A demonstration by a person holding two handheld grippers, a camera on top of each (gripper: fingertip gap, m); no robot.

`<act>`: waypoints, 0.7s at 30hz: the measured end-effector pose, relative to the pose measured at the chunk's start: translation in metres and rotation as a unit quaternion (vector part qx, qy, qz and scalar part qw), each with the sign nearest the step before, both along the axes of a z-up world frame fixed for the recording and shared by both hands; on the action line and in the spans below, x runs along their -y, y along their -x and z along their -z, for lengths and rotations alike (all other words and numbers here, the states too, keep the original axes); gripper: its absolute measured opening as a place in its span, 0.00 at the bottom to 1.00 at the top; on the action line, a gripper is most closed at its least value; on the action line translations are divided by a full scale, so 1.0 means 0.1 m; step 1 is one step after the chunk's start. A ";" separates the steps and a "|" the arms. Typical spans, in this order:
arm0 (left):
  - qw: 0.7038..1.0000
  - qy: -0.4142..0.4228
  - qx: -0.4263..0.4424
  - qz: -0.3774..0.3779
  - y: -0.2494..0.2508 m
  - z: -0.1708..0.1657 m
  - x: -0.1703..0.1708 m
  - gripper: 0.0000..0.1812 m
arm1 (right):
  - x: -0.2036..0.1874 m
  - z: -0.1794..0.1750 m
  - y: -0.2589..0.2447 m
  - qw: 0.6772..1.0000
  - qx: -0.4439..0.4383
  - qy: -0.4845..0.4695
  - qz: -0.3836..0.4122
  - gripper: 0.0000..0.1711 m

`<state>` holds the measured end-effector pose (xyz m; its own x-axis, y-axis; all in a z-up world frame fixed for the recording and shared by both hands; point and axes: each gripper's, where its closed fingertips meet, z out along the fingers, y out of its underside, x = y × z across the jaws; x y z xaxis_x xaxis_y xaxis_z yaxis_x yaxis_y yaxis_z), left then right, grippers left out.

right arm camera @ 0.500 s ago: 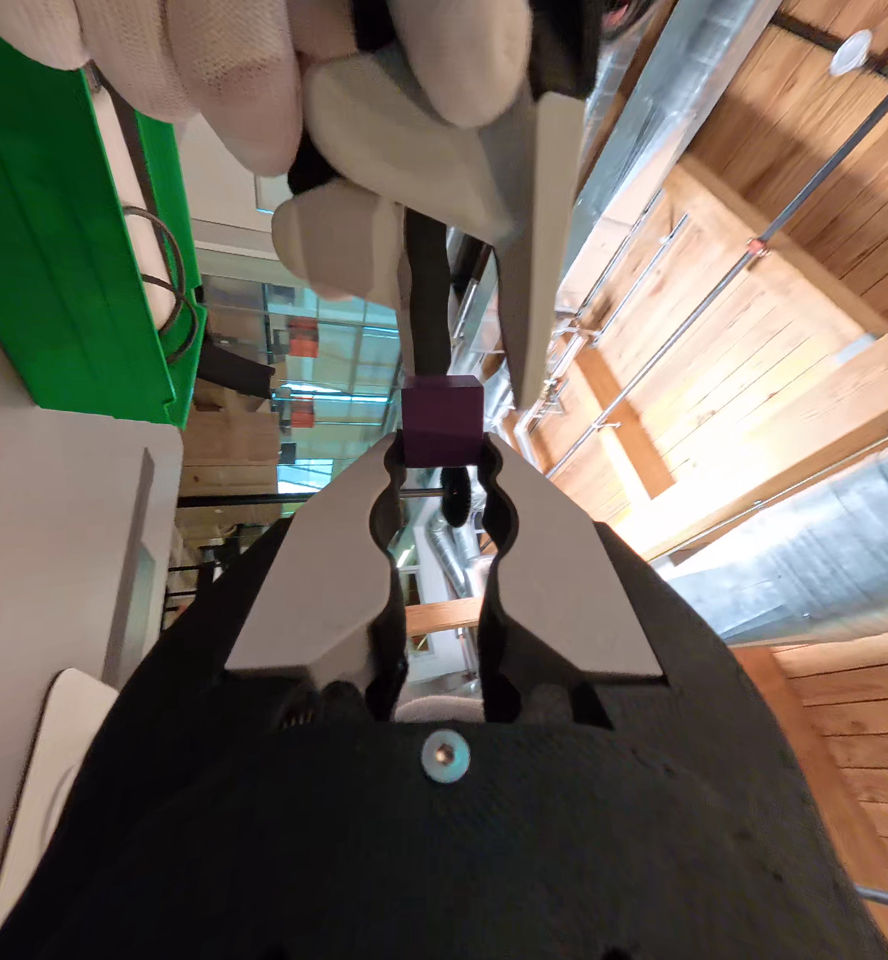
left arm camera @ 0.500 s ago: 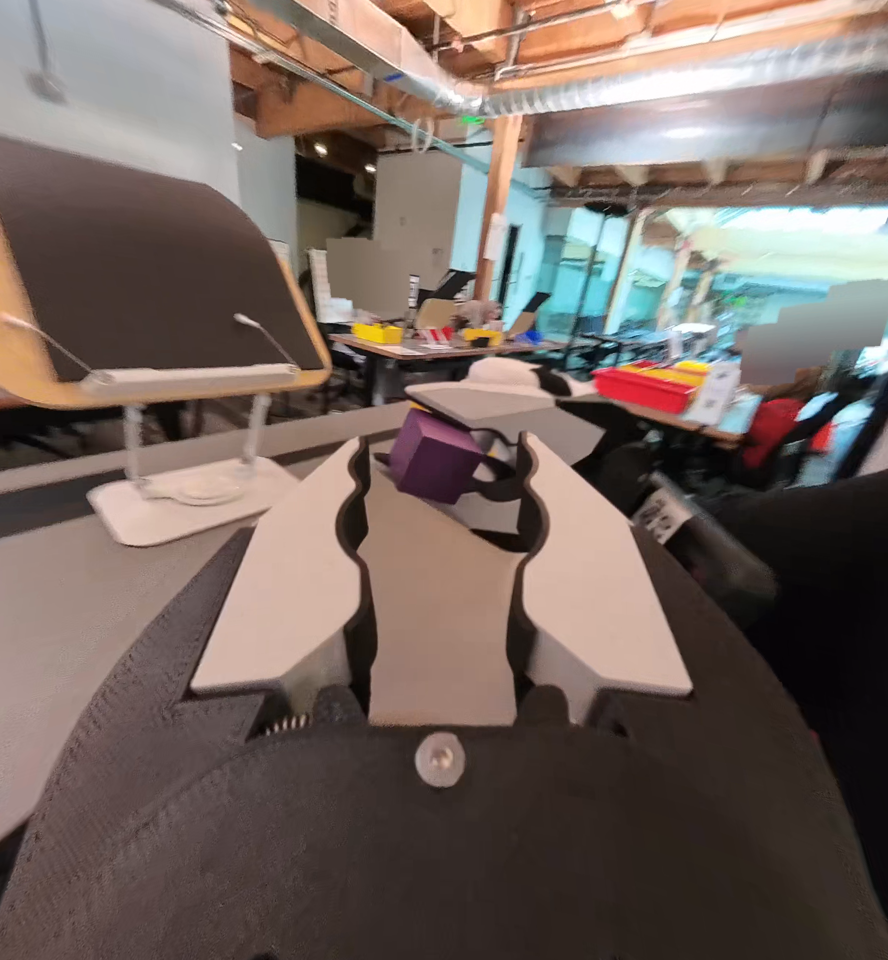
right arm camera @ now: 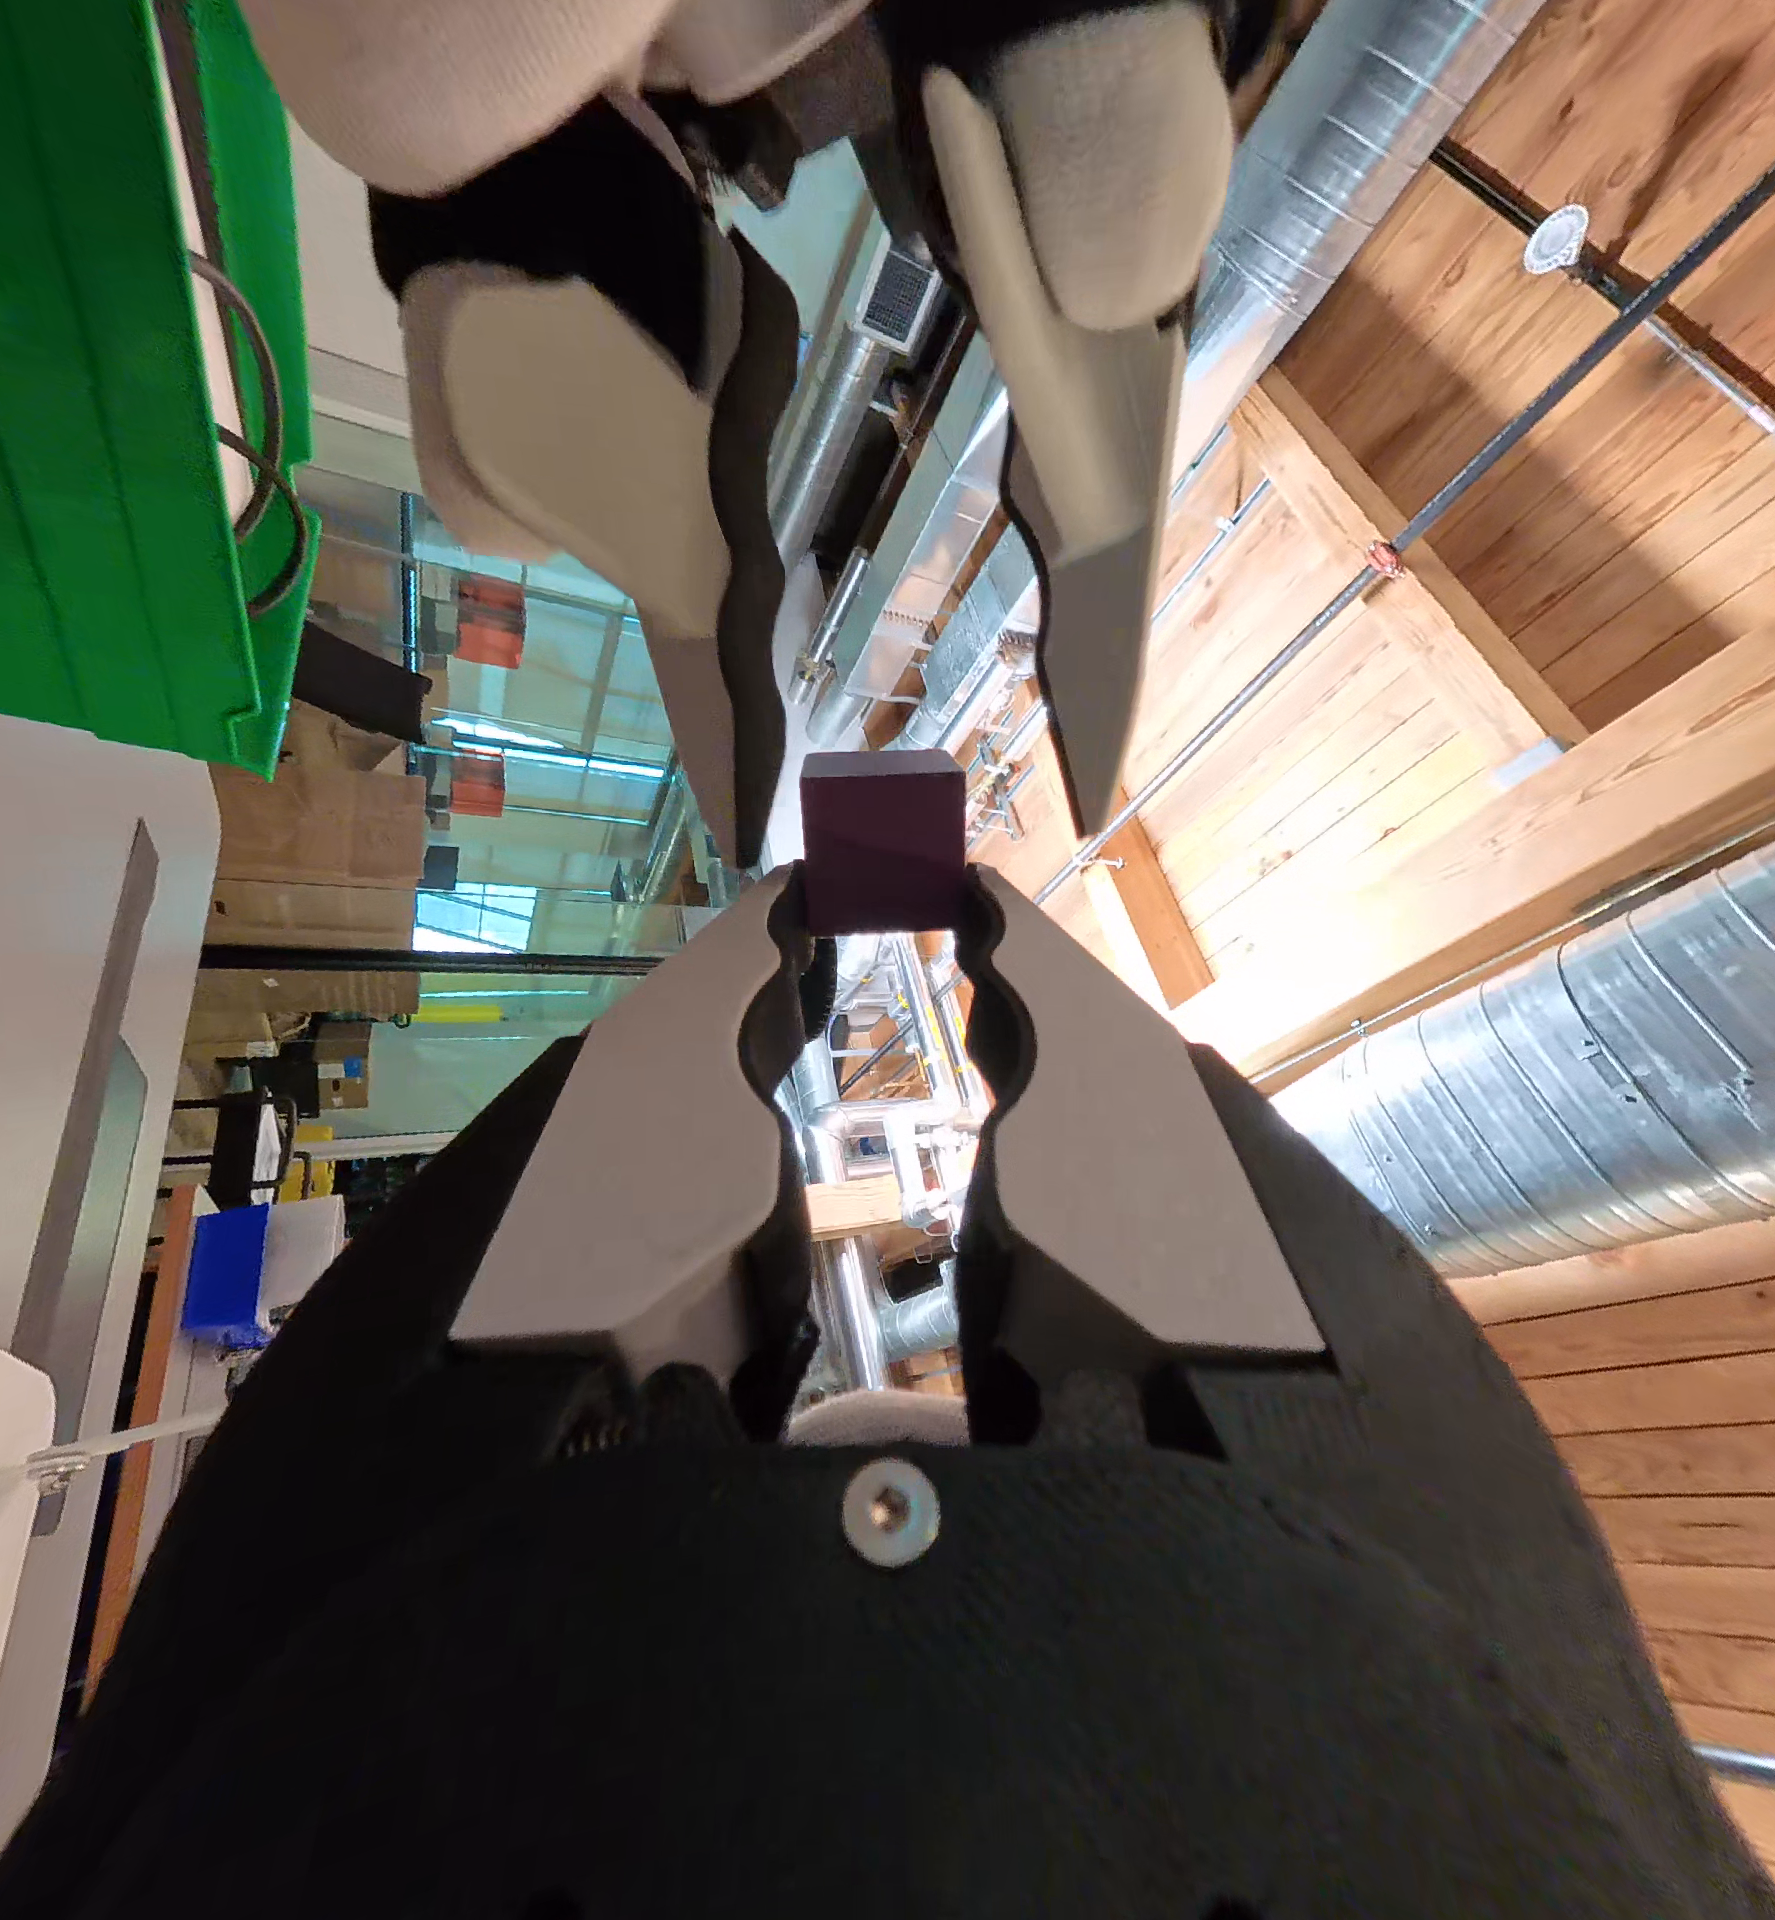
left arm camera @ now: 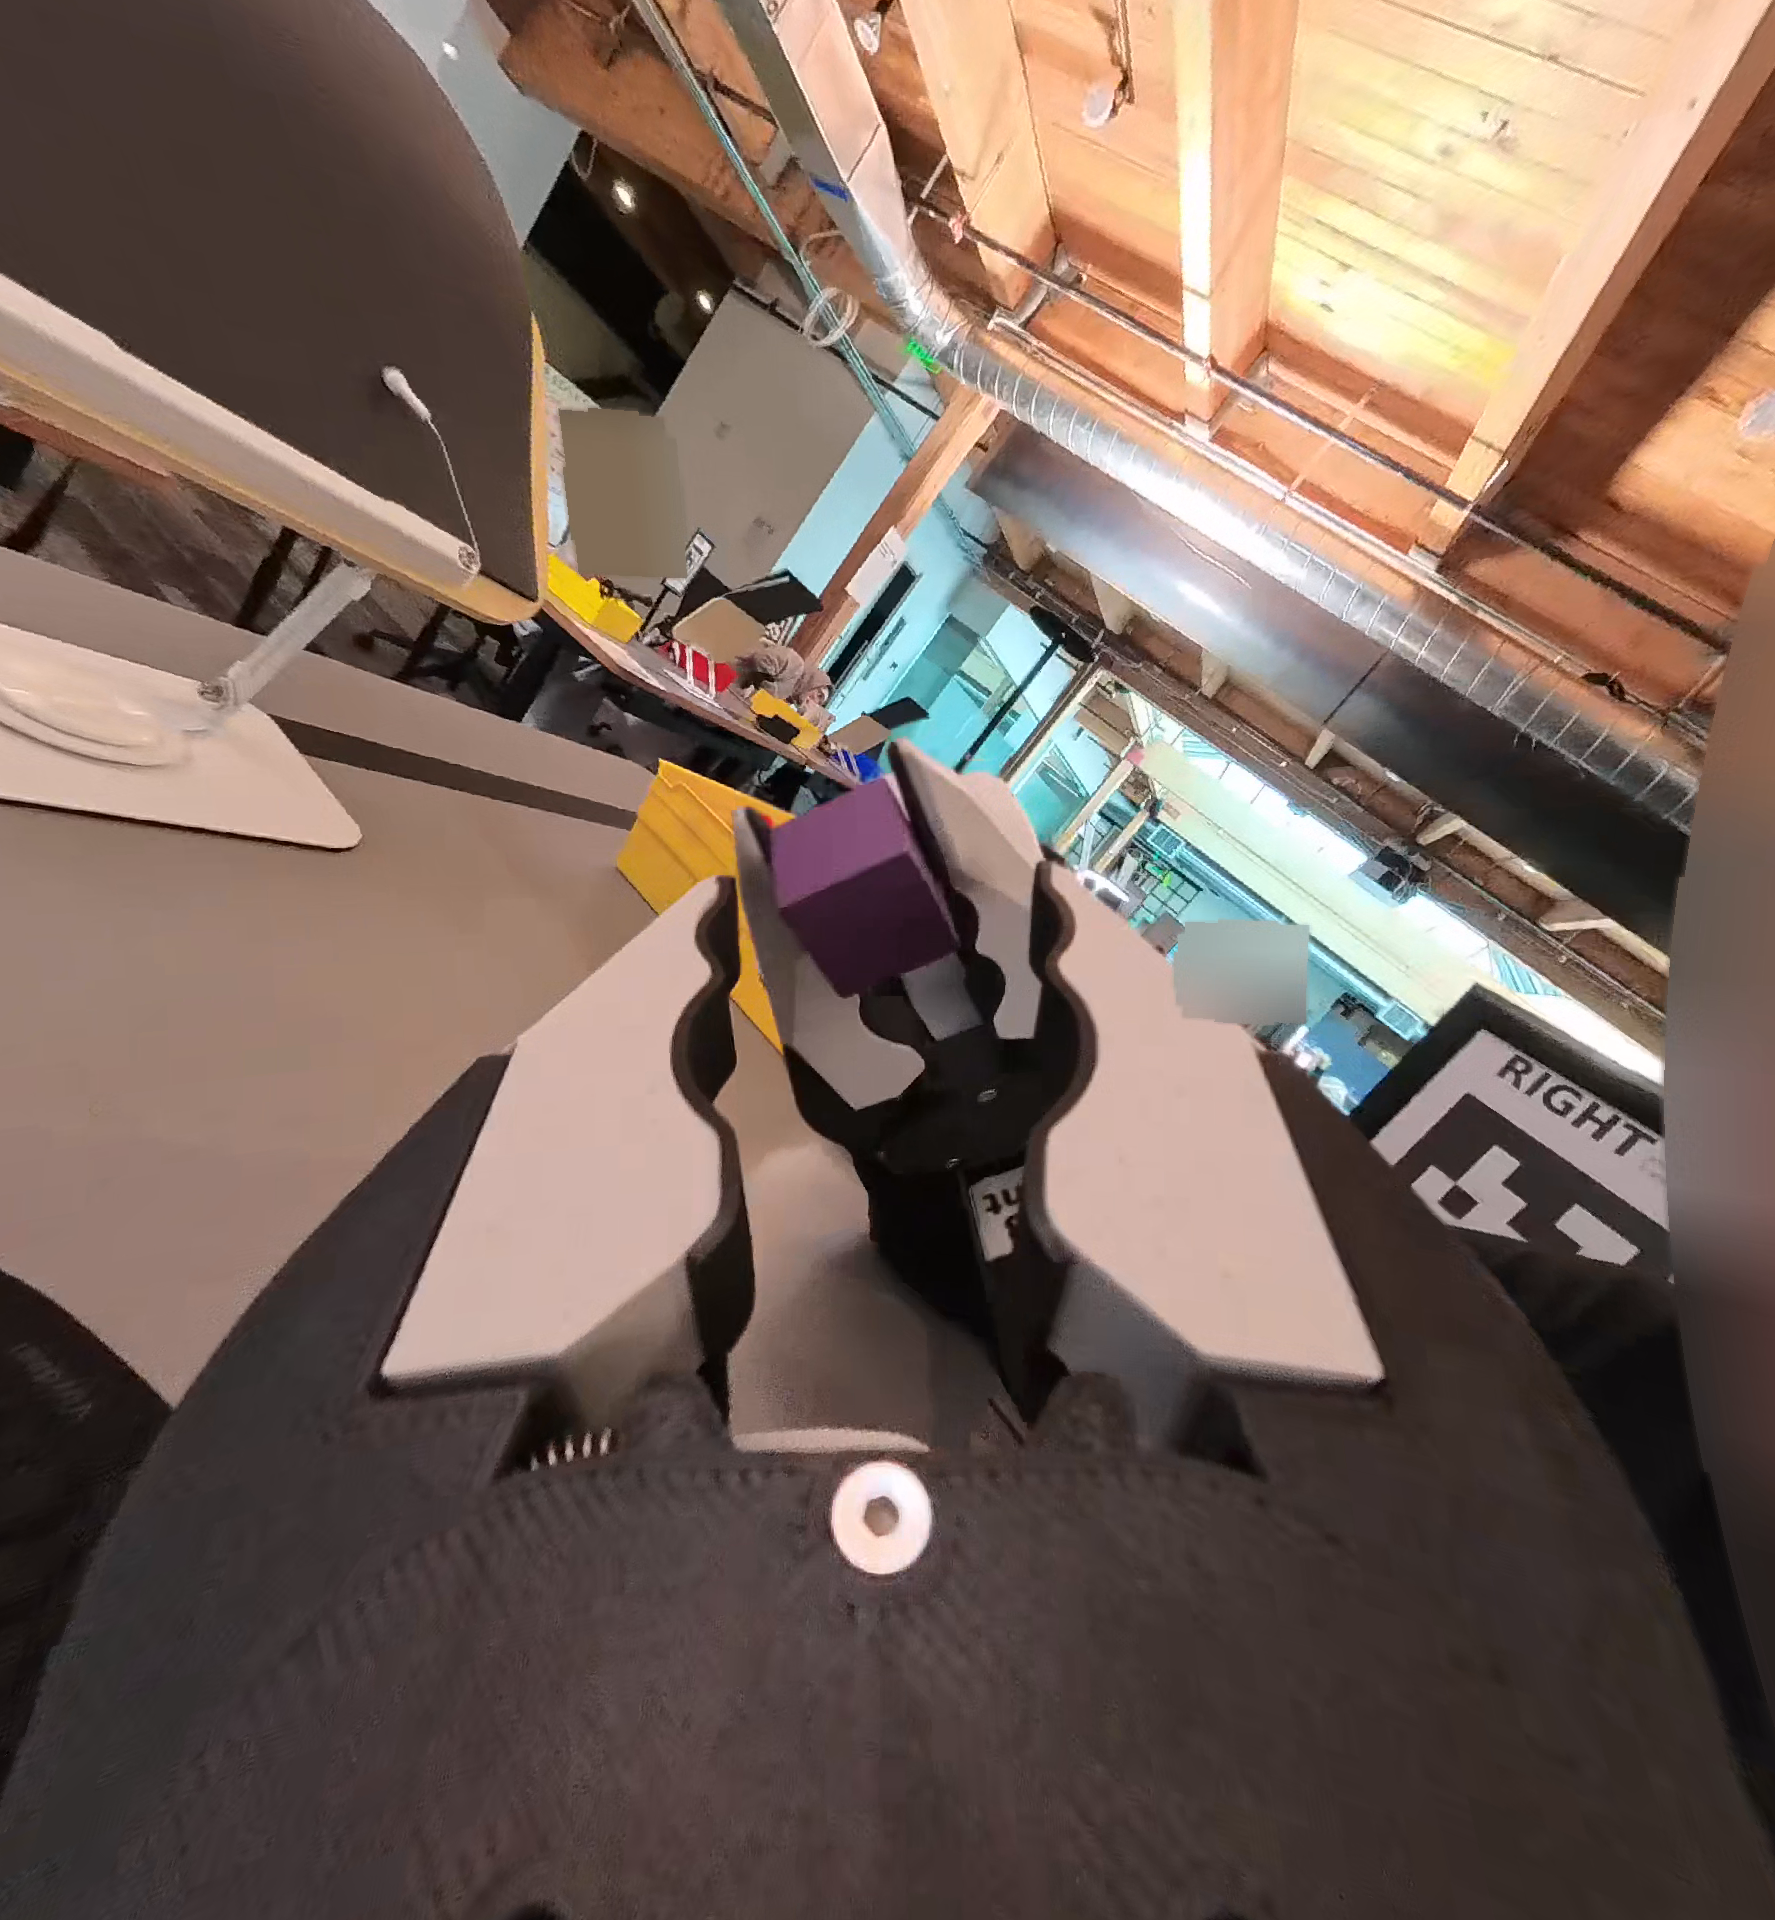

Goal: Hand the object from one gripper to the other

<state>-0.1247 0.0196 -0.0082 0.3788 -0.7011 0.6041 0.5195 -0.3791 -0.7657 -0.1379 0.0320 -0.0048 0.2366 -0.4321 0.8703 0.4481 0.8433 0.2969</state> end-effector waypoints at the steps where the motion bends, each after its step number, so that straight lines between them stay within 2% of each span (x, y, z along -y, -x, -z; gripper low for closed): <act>1: 1.000 0.004 -0.001 0.003 -0.03 0.02 -0.01 0.31 | 0.00 0.02 0.01 1.000 0.001 -0.002 0.002 0.14; 5: 0.999 0.013 0.027 -0.018 0.04 0.08 -0.10 0.18 | -0.06 0.05 0.01 1.000 0.001 -0.002 0.008 0.14; 13: 0.999 -0.007 0.013 -0.046 0.08 0.13 -0.17 0.16 | -0.15 0.12 0.04 1.000 0.002 0.008 0.010 0.15; 16: 0.997 -0.046 -0.017 -0.065 0.15 0.09 -0.15 0.15 | -0.13 0.23 0.09 0.995 0.041 0.090 -0.032 0.31; 18: 0.987 -0.093 -0.071 -0.107 0.25 0.07 -0.15 0.15 | -0.10 0.34 0.10 0.976 0.081 0.188 -0.079 0.35; 21: 0.962 -0.169 -0.143 -0.159 0.36 0.02 -0.09 0.15 | 0.08 0.18 0.07 0.933 0.074 0.313 -0.160 0.40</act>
